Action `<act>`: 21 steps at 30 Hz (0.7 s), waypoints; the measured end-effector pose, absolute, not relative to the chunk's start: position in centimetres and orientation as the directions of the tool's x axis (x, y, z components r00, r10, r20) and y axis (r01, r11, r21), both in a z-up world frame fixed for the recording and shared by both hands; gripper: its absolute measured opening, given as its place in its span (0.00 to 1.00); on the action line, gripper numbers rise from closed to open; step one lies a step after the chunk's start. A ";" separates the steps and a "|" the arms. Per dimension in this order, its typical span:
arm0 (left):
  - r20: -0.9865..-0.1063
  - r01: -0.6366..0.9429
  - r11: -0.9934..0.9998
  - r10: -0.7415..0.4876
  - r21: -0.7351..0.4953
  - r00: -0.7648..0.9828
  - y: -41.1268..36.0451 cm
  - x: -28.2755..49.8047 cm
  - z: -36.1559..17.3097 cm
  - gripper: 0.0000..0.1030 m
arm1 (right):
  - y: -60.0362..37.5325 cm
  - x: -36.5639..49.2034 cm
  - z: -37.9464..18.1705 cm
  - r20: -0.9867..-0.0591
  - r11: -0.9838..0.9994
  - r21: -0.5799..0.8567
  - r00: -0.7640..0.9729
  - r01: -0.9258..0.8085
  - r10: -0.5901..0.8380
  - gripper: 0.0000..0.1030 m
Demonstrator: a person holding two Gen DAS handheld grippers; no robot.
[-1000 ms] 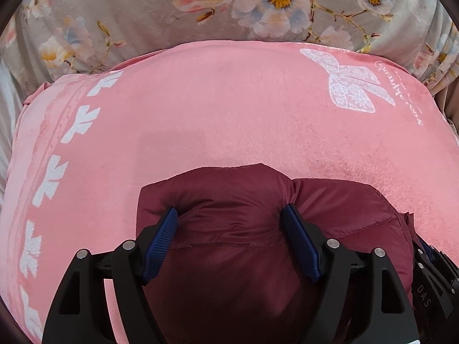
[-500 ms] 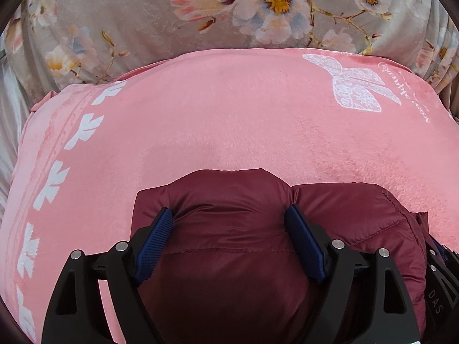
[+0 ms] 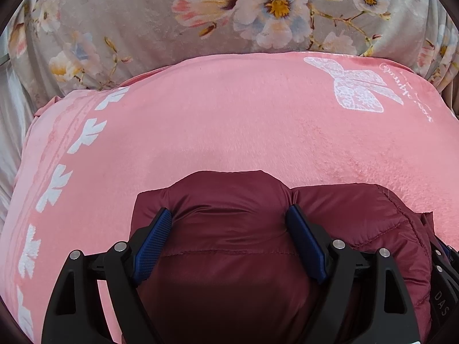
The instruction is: Fold large clothes
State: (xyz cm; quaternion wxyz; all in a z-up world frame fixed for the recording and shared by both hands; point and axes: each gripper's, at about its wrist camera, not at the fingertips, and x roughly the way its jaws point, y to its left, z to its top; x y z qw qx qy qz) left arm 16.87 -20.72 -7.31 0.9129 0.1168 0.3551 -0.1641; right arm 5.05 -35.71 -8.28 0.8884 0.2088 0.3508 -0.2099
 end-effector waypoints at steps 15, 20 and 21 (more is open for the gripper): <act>-0.674 0.367 0.922 -0.194 0.122 0.713 -21.2 16.5 -7.6 0.78 | -35.8 5.0 -8.3 -0.709 0.825 0.225 0.668 0.519 -0.227 0.18; -0.673 0.363 0.923 -0.187 0.130 0.716 -21.3 16.5 -7.6 0.78 | -35.9 5.1 -8.4 -0.709 0.826 0.225 0.669 0.517 -0.225 0.18; -0.673 0.363 0.922 -0.187 0.131 0.716 -21.3 16.5 -7.6 0.78 | -35.9 5.1 -8.4 -0.709 0.826 0.225 0.669 0.517 -0.225 0.18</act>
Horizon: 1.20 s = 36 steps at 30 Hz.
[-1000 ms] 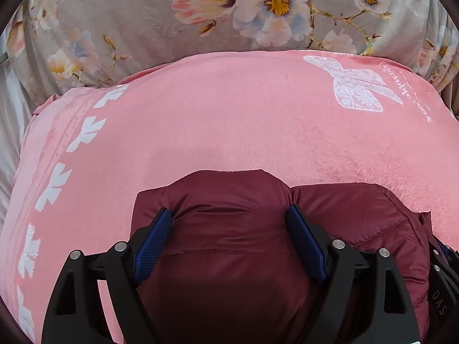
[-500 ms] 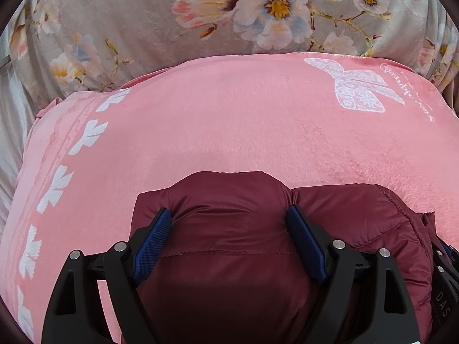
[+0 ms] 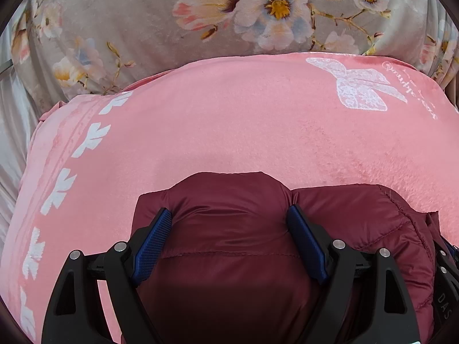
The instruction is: Fold large clothes
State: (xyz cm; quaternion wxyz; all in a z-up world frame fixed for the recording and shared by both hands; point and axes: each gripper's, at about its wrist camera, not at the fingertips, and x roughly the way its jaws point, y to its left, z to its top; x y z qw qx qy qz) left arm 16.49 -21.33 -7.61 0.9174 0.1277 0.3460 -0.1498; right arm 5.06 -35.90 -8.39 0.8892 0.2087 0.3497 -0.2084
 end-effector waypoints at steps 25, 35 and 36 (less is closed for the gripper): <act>-0.814 0.475 0.880 -0.294 -0.026 0.500 -12.5 5.3 -7.2 0.81 | -30.7 -9.7 -8.4 -0.782 0.867 0.195 0.607 0.459 -0.146 0.39; -0.833 0.433 0.891 -0.339 -0.135 0.437 -9.4 6.0 -7.3 0.81 | -33.6 -9.5 -5.9 -0.679 0.780 0.454 0.734 0.430 -0.010 0.68; -0.833 0.437 0.888 -0.345 -0.142 0.432 -9.4 6.1 -7.4 0.81 | -33.8 -9.1 -6.1 -0.675 0.774 0.468 0.738 0.426 0.003 0.71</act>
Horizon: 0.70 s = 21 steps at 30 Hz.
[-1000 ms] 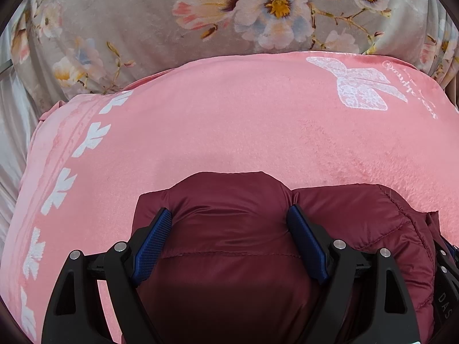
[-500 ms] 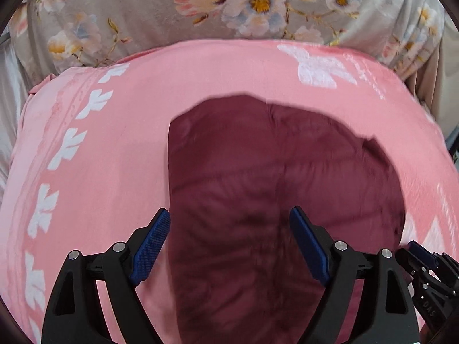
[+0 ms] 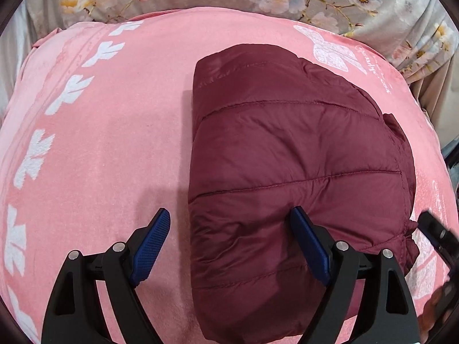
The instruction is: Fold large clothes
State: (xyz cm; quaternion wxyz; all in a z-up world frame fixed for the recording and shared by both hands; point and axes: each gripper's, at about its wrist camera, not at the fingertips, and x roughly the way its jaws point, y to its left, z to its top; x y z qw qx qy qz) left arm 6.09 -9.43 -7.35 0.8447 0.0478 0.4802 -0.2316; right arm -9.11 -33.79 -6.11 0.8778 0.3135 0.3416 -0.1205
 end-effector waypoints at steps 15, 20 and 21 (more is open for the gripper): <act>-0.774 0.417 0.776 -0.592 -0.473 0.224 -8.2 9.7 -9.6 0.87 | -35.0 -6.0 -10.1 -0.625 0.704 0.618 0.763 0.351 0.168 0.77; -0.759 0.440 0.756 -0.614 -0.485 0.217 -8.9 9.5 -9.2 0.84 | -34.6 -4.5 -10.5 -0.595 0.703 0.646 0.773 0.297 0.221 0.67; -0.757 0.446 0.755 -0.614 -0.481 0.224 -9.0 9.4 -8.9 0.81 | -34.5 -4.3 -10.6 -0.589 0.697 0.658 0.772 0.285 0.240 0.58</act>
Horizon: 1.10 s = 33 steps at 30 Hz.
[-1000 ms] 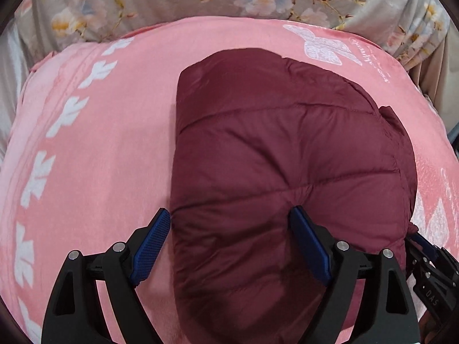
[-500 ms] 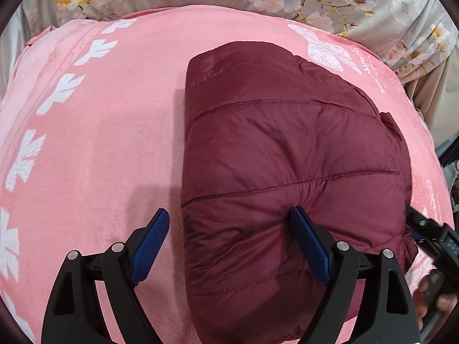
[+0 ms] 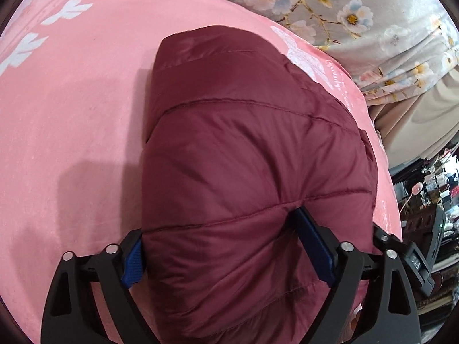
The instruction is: Fold large clothes
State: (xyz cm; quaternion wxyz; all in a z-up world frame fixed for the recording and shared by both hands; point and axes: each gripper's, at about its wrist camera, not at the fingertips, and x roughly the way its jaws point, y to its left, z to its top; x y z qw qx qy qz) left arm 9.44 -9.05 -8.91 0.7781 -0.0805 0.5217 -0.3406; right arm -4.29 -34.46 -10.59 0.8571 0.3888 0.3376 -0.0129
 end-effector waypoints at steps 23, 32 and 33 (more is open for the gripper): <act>-0.437 0.684 0.719 -0.658 -0.123 0.613 -5.3 18.5 5.2 0.33 | -26.2 9.9 5.2 -0.341 0.944 0.328 0.937 0.044 0.075 0.15; -0.468 0.661 0.745 -0.617 -0.088 0.633 -3.0 28.9 0.4 0.33 | -24.9 20.7 0.1 -0.390 0.939 0.344 0.913 0.028 0.116 0.15; -0.486 0.659 0.748 -0.608 -0.083 0.628 -2.9 30.0 -0.8 0.33 | -24.7 21.4 -0.6 -0.405 0.937 0.348 0.906 0.032 0.119 0.15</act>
